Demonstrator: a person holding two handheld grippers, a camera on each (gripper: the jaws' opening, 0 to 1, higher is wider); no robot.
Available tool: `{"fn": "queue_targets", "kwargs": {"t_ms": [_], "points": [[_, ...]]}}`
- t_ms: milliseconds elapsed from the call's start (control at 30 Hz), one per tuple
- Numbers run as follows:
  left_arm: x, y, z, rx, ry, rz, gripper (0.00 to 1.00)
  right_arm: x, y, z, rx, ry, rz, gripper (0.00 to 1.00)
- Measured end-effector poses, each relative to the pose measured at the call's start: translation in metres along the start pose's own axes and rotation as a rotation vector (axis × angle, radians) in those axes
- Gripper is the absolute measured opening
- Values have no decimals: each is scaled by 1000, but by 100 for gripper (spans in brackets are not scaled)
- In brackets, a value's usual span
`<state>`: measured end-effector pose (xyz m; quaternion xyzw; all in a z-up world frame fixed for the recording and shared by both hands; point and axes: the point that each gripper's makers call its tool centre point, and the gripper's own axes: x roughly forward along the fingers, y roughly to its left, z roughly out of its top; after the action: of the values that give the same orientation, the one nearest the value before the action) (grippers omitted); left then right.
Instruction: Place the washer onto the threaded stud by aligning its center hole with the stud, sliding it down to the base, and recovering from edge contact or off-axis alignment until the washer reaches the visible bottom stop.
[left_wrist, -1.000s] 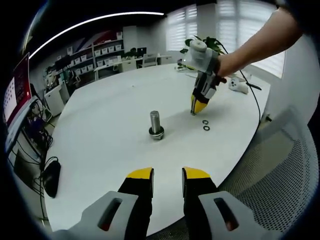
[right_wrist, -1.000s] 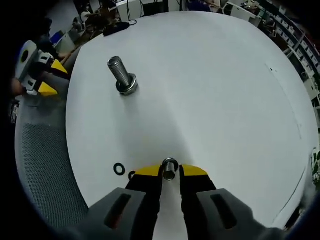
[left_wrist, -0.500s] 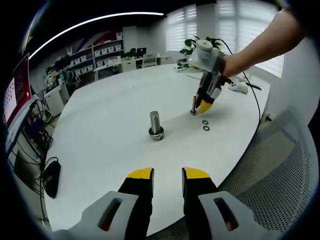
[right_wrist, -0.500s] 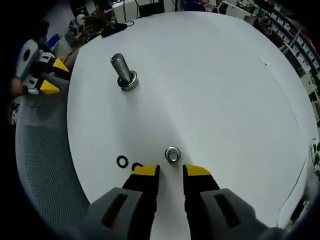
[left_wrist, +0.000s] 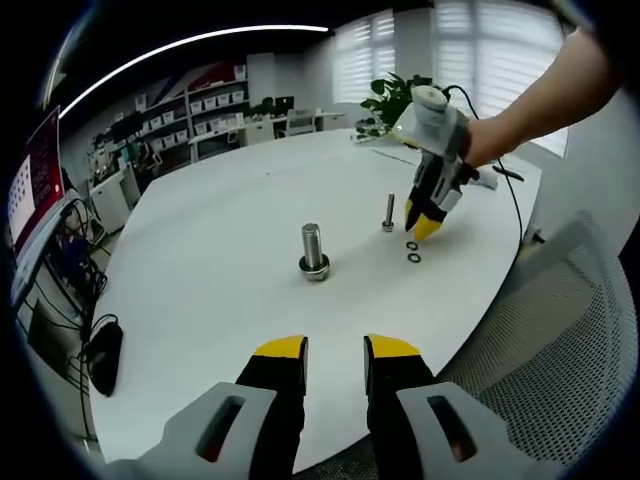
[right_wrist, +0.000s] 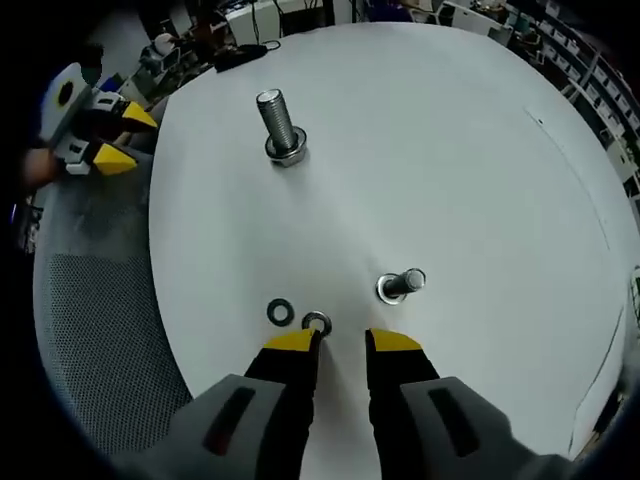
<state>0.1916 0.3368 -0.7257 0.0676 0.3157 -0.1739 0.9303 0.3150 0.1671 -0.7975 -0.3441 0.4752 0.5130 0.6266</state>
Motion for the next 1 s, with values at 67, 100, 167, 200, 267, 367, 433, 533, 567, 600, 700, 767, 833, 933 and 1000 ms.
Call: {"fn": "queue_targets", "kwargs": {"t_ms": [67,100,167,200,267,367,433,533,567,600,700,767,833,933,1000], "points": [[0,1,0,-1,-1,5,20,1,2,0,-6,-1,2,21],[0,1,0,-2,-3,6,20,1,2,2,-13,-10,-3,21],[0,2,1,-1,-6,8,20,1,3,5,-9,-16,2,22],[0,2,1,-1,-6,8,20,1,3,6,-11,-16,3,22],[0,3,1,0,-7,10,20,2,4,7,-22,-15,2,22],[0,3,2,0,-9,13,20,3,4,8,-24,-14,2,21],[0,4,1,-1,-8,14,20,2,3,8,-28,-13,1,21],[0,3,1,-1,-7,13,20,2,1,8,-27,-10,-6,21],[0,3,1,-1,-6,13,20,2,0,8,-30,-8,-9,21],[0,3,0,-2,-2,12,20,2,0,8,-31,-7,-10,21],[0,3,0,-2,-1,10,20,0,1,9,-21,-16,-2,21],[1,3,0,-2,-1,9,20,0,2,10,-14,-21,0,21],[1,3,0,-2,0,9,19,2,4,11,-14,-19,3,21],[0,2,0,-2,-1,5,19,4,6,10,-23,-1,0,20],[1,1,0,-2,0,1,19,4,5,10,-22,1,-3,20]]}}
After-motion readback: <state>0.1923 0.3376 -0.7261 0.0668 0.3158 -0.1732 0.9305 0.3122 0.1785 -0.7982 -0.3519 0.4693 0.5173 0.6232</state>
